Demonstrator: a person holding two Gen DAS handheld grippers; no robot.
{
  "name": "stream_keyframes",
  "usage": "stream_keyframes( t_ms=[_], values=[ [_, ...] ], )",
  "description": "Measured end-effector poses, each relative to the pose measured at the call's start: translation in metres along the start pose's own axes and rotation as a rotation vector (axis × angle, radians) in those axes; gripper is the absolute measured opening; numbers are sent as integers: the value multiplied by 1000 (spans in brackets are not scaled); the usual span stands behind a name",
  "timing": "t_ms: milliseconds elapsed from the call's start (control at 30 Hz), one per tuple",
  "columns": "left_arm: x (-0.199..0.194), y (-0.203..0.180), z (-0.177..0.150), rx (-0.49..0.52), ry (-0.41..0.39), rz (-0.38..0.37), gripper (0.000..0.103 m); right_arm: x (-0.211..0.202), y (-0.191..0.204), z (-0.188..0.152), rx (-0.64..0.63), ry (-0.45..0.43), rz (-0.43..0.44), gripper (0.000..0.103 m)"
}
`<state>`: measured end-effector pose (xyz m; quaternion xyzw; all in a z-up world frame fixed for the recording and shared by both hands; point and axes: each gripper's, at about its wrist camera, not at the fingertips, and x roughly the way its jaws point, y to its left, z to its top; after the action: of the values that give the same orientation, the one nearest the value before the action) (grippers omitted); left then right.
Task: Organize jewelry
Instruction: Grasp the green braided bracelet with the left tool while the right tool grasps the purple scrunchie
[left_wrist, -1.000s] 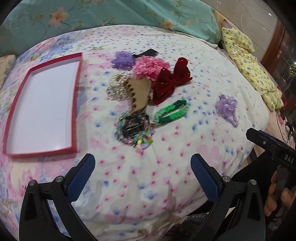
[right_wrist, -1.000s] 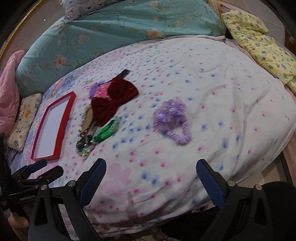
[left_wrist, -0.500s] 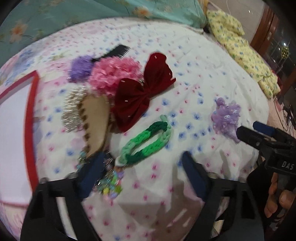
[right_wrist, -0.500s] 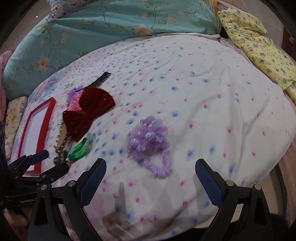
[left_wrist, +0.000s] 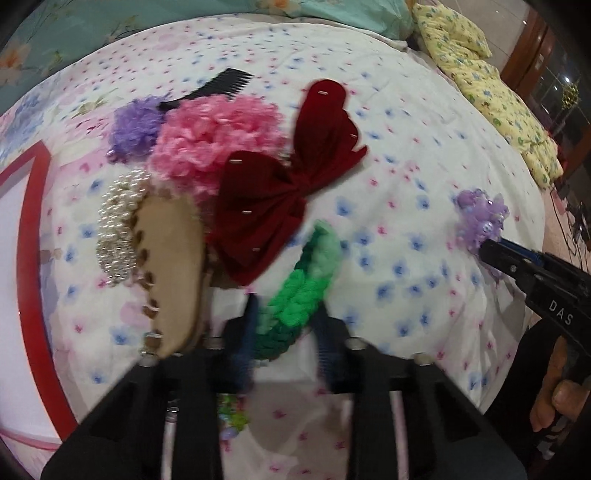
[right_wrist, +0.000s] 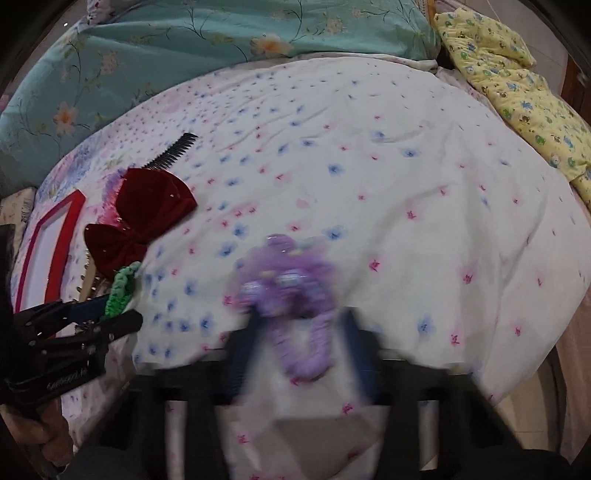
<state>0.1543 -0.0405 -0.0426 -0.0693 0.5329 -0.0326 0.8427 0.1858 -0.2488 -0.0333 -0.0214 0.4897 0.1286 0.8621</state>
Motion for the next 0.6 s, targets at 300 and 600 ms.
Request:
stream_keyframes(
  t_ms=[300, 600],
  values=[
    [-31, 15, -14, -75, -51, -92, 8, -25, 13, -2, -16, -52, 68, 7],
    [-76, 50, -50, -163, -113, -108, 8, -46, 56, -8, -71, -80, 202, 5]
  ],
)
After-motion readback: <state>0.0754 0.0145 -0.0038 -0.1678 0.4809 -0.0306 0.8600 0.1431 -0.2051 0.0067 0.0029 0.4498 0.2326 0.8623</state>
